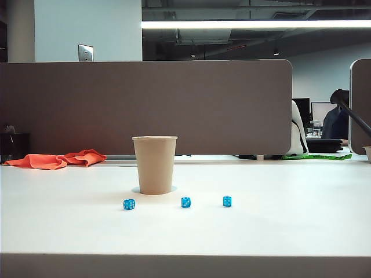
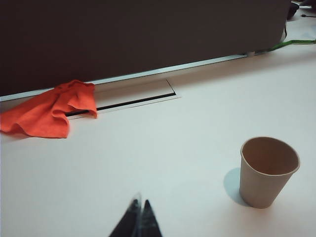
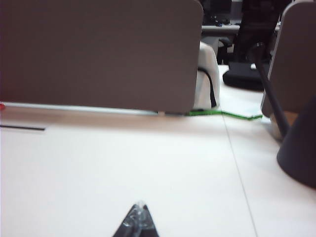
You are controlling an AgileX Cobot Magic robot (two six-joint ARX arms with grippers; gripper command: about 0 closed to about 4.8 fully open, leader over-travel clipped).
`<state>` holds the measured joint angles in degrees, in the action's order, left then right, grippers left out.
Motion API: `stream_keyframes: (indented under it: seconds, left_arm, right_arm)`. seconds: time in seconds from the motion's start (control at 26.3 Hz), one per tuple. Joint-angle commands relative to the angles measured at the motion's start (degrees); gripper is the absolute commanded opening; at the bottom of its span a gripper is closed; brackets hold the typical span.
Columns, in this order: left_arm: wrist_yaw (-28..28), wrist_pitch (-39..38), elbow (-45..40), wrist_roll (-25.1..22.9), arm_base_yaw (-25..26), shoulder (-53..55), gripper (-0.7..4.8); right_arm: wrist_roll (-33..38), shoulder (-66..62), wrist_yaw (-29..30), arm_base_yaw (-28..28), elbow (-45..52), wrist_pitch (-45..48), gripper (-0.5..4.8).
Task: Pick up the dice with a different color and drop it into the paper cup.
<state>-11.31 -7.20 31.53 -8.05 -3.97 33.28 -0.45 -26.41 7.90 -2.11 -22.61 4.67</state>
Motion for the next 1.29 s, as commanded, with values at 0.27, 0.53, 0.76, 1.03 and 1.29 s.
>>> stream_keyframes:
  seconds: [0.27,0.53,0.76,1.03,1.29]
  left_arm:
    - [0.9,-2.8,-3.7,-0.1,0.0,-6.6,-0.06]
    - [1.8,-9.3,-6.3,0.2,-0.1,-16.9,-0.06]
    - [2.5,-10.9,-9.7,2.8,-0.8,-25.1,-0.06]
    - [3.6,-14.4,-11.8,3.8,-0.8,-32.7,-0.06]
    - [3.4,-13.3,-11.8,5.8,-0.8,-33.0,-0.06]
  right_arm:
    - [2.6,12.9,-0.6,0.0,9.9,2.8,-0.01]
    - [5.4,26.4,-3.1,0.0,13.4,-5.2,-0.01]
    - [5.2,26.5,-0.1,0.0,16.5,-1.8,-0.01]
    - [5.2,26.5,-0.3,0.1,20.8,3.4,-0.01]
    - [4.9,26.5,-1.8,0.0,22.3,5.0,-0.01]
